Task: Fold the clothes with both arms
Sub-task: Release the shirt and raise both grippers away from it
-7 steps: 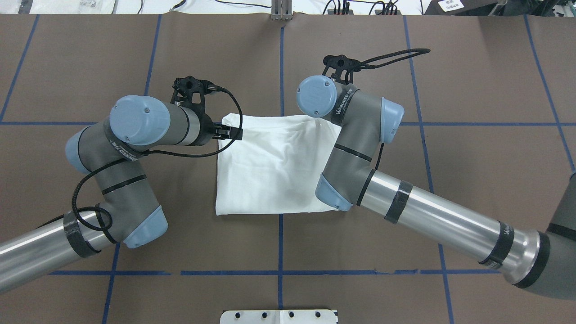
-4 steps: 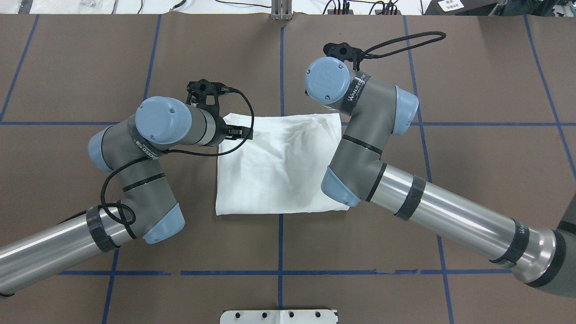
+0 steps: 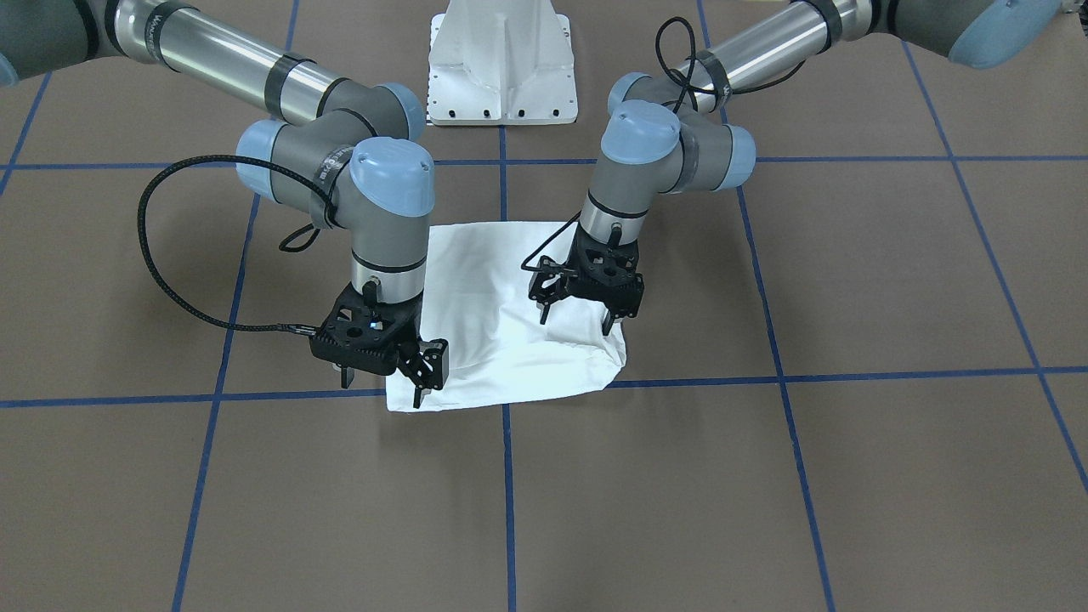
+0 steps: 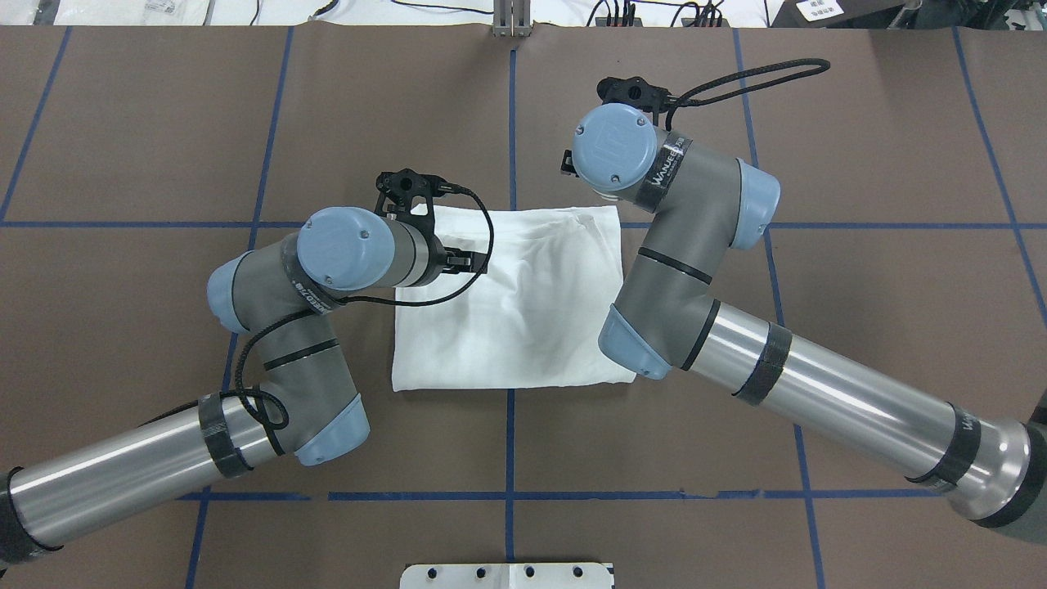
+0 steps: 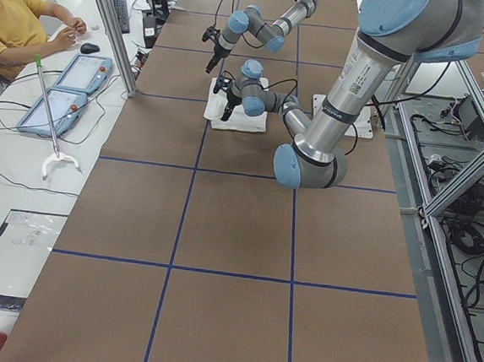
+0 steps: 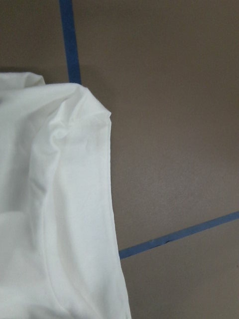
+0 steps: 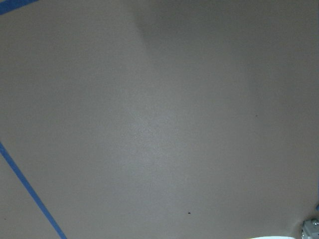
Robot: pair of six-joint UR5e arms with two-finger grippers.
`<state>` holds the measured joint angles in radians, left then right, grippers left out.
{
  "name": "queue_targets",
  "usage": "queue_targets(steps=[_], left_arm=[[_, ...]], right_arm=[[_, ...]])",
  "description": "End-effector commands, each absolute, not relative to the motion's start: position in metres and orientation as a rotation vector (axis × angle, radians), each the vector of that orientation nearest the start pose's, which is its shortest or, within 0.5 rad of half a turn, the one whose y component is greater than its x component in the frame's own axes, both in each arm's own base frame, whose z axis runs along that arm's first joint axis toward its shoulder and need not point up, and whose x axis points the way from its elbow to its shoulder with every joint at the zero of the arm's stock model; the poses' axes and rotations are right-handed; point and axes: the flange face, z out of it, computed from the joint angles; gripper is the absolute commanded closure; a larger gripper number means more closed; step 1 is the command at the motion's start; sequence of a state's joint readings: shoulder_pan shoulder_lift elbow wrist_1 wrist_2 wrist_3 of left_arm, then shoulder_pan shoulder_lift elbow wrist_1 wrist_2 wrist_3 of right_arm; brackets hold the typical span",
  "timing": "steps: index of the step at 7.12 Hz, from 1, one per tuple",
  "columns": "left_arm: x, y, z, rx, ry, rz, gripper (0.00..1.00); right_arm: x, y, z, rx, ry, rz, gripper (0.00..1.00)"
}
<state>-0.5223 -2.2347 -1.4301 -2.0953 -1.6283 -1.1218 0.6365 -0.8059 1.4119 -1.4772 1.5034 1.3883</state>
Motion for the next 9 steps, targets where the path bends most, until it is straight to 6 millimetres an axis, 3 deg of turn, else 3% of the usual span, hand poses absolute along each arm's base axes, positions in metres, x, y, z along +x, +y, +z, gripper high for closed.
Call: queue_targets(steps=[1,4,6,8,9], left_arm=[[0.598,-0.491,0.267,0.426,0.919,-0.084,0.00],[0.555,-0.551,0.288,0.458,0.853,-0.181,0.00],[0.537,-0.582,0.311,0.520,0.767,-0.262,0.00],[0.517,-0.596,0.305,0.525,0.776,-0.255,0.00],[0.492,-0.596,0.292,0.516,0.816,-0.188,0.00]], right_arm=[[-0.525,-0.562,0.263,0.339,-0.616,0.459,0.00],[-0.525,-0.561,0.268,0.336,-0.610,0.457,0.00],[-0.527,-0.558,0.269,0.334,-0.609,0.455,0.00],[-0.525,-0.554,0.258,0.311,-0.644,0.438,0.00],[-0.509,-0.555,0.246,0.266,-0.694,0.395,0.00]])
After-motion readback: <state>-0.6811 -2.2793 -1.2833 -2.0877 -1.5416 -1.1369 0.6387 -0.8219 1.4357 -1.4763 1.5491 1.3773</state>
